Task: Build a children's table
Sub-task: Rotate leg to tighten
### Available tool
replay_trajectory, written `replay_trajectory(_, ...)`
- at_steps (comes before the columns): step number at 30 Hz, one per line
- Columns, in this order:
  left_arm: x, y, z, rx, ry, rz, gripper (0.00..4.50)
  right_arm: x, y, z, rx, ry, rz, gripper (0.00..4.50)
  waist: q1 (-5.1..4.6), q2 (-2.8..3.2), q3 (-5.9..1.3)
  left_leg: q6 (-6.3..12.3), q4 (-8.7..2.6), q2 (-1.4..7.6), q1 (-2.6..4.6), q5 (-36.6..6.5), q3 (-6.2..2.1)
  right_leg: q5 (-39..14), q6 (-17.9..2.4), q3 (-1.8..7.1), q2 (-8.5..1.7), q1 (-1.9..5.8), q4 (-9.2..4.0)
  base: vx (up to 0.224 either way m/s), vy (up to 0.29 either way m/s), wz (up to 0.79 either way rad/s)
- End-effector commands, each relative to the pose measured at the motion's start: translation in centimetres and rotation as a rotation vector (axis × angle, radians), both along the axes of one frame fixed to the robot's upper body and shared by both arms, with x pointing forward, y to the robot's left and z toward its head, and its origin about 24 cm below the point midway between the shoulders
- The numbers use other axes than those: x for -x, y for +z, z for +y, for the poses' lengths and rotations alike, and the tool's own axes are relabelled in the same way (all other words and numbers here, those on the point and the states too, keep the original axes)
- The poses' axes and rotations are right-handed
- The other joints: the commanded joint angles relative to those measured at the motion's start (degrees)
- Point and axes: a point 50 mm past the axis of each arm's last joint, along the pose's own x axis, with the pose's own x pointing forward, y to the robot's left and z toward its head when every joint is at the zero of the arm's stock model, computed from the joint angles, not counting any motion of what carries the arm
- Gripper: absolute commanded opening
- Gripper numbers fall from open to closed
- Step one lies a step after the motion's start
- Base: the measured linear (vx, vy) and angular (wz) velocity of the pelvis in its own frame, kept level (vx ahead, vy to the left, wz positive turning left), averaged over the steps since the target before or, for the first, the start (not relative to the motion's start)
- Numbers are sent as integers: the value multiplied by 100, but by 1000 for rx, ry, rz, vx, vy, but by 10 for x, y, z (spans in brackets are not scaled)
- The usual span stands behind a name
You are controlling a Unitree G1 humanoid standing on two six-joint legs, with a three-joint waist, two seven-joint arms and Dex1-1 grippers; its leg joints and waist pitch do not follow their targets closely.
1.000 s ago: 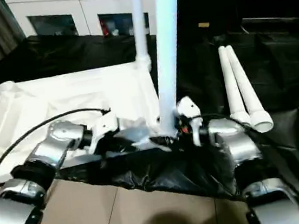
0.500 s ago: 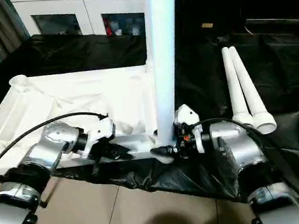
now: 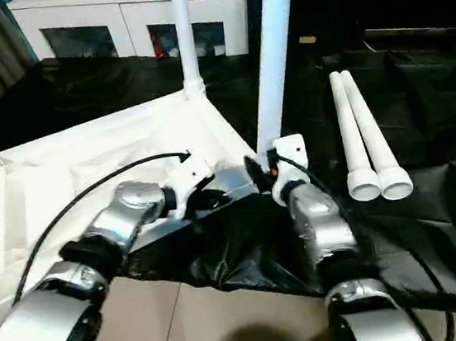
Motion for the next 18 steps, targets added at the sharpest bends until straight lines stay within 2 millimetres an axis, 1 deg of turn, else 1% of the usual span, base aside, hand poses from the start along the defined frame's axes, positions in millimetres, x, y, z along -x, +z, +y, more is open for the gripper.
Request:
replay_trajectory(1,-1,12,-15,18,-59,-79,0,3,-5,22,-46,83,18,349,-25,-37,-392,383,-417,253,78,-1168,-114,-1396,-1027,342,-442,313,-521,0,0,0)
replay_trajectory(2,-1,12,-15,18,-62,-79,0,3,-5,22,-45,84,17,349,-25,-37,-392,383,-417,253,78,-1168,-114,-1396,-1027,342,-442,313,-521,0,0,0)
replay_trajectory(3,0,12,-14,17,-83,-82,0,3,-4,21,-37,100,10,362,-28,-32,-389,393,-421,257,82,-1220,-116,-1407,-1033,342,-444,310,-527,0,0,0)
replay_trajectory(4,2,12,-12,18,-127,-86,0,3,-2,19,-14,140,-5,362,-25,-45,-399,407,-413,251,74,-1203,-115,-1369,-1041,343,-445,327,-512,0,0,0)
replay_trajectory(6,4,11,-9,12,-168,-78,0,4,1,16,8,197,-21,386,-24,-44,-409,467,-399,253,53,-1057,-112,-1156,-1089,347,-444,340,-482,0,0,0)
replay_trajectory(7,6,10,-6,4,-204,-76,0,5,3,13,11,257,-32,390,-19,-35,-417,511,-387,257,57,-969,-107,-985,-1146,347,-439,337,-464,0,0,0)
replay_trajectory(8,6,10,-5,2,-212,-76,0,5,4,13,12,271,-34,390,-11,-39,-419,552,-381,253,54,-952,-103,-912,-1178,344,-436,342,-457,0,0,0)
replay_trajectory(9,9,8,1,-7,-261,-57,0,9,7,9,35,392,-42,390,-1,-38,-419,621,-369,256,37,-892,-94,-763,-1237,339,-430,352,-430,0,0,0)
replay_trajectory(10,10,8,3,-11,-275,-53,0,10,7,8,42,427,-41,390,17,-29,-418,702,-358,262,29,-871,-89,-676,-1250,332,-420,355,-422,0,0,0)
replay_trajectory(11,10,8,4,-12,-281,-51,0,11,8,7,45,442,-41,390,20,-25,-424,728,-361,281,33,-877,-96,-618,-1269,333,-427,357,-405,0,0,0)
replay_trajectory(12,12,7,7,-13,-308,-36,0,15,9,5,57,521,-37,390,15,-27,-423,742,-358,277,34,-891,-93,-608,-1289,327,-418,358,-403,0,0,0)
replay_trajectory(14,13,7,9,-12,-324,-27,0,17,9,3,62,568,-33,390,11,-25,-417,726,-365,287,40,-965,-95,-678,-1322,330,-424,352,-406,0,0,0)
replay_trajectory(15,14,7,12,-12,-349,-11,0,21,10,0,74,649,-21,390,12,-40,-410,704,-365,285,48,-1021,-89,-778,-1321,330,-425,348,-425,0,0,0)
replay_trajectory(16,16,6,16,-16,-374,4,0,26,10,-4,83,736,2,390,33,-43,-407,713,-363,281,51,-1052,-88,-854,-1310,330,-424,362,-434,0,0,0)
replay_trajectory(17,16,6,16,-16,-374,4,0,26,10,-4,83,736,2,390,45,-44,-413,728,-355,282,47,-1039,-86,-846,-1309,336,-435,360,-432,0,0,0)
replay_trajectory(18,18,6,22,-23,-420,33,0,34,11,-10,98,863,44,390,51,-58,-406,741,-362,283,50,-1006,-90,-827,-1311,330,-414,377,-439,0,0,0)
